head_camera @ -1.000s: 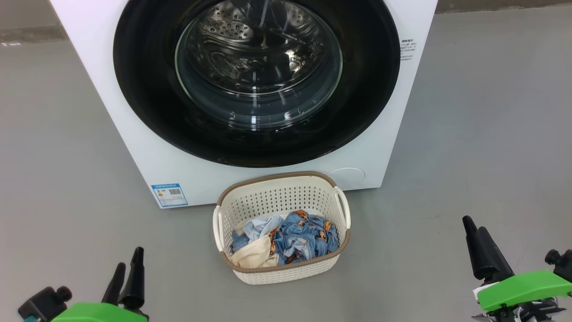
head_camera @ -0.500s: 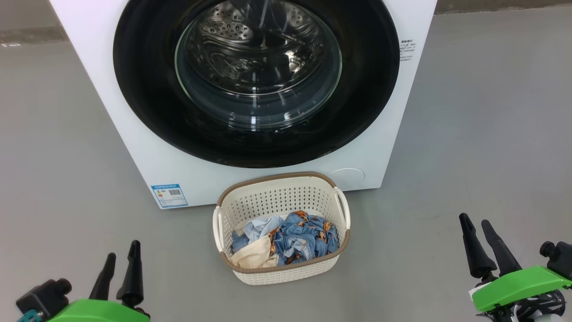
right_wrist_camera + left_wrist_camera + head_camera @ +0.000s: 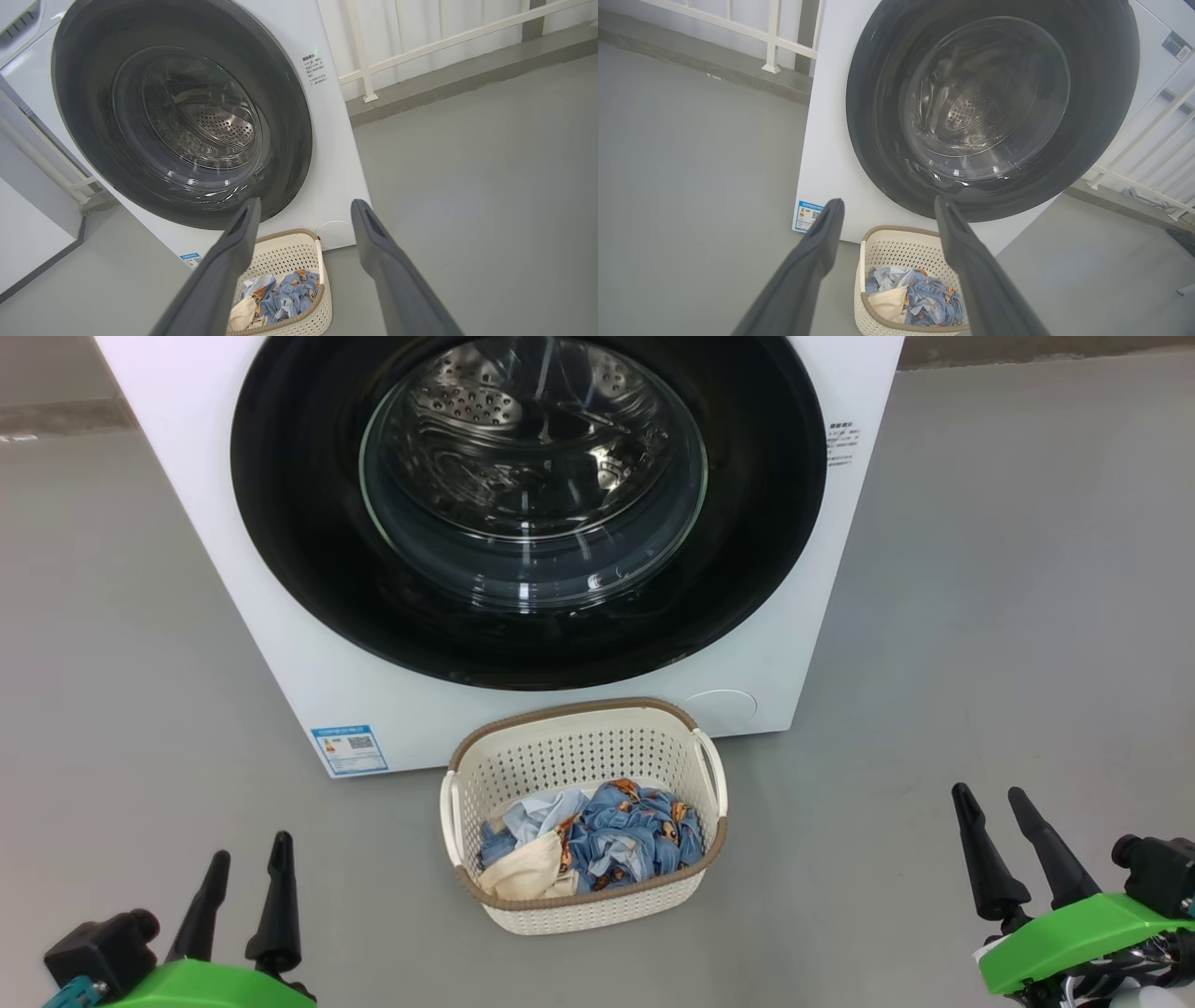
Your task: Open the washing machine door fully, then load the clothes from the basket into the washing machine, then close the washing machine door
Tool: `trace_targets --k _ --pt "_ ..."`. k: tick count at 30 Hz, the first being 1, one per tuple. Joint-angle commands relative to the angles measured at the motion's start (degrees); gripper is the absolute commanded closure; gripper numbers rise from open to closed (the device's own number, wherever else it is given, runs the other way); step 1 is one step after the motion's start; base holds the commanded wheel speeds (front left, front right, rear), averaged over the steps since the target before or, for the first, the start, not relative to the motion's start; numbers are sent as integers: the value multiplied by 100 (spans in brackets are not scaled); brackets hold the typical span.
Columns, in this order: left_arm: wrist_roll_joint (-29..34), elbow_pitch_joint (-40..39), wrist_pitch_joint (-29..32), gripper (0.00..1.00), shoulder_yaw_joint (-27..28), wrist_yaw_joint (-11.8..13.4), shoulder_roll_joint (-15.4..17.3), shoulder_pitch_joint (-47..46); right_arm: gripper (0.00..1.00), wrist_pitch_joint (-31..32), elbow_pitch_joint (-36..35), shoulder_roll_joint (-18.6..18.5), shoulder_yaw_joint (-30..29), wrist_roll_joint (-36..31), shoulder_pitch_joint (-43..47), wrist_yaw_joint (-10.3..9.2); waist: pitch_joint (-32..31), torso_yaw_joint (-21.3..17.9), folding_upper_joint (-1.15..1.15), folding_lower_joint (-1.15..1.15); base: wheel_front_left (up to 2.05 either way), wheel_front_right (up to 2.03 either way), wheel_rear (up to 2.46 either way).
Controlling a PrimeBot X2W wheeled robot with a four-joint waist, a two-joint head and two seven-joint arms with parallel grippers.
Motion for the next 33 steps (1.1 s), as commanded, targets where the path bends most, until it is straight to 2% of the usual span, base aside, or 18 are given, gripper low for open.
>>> trace_targets --k 1,24,33 --pt "194 -192 -102 0 145 -11 150 -134 0 -86 -171 -143 114 -210 -282 6 0 -6 0 0 0 0 0" --pt "1669 -229 -474 0 1 -15 331 -128 0 -455 -133 -395 342 -1598 -446 8 14 14 0 0 0 0 0" --pt "2262 -271 -626 0 109 -16 258 -128 0 -606 -204 -474 392 -2144 -469 9 -37 -8 0 0 0 0 0"
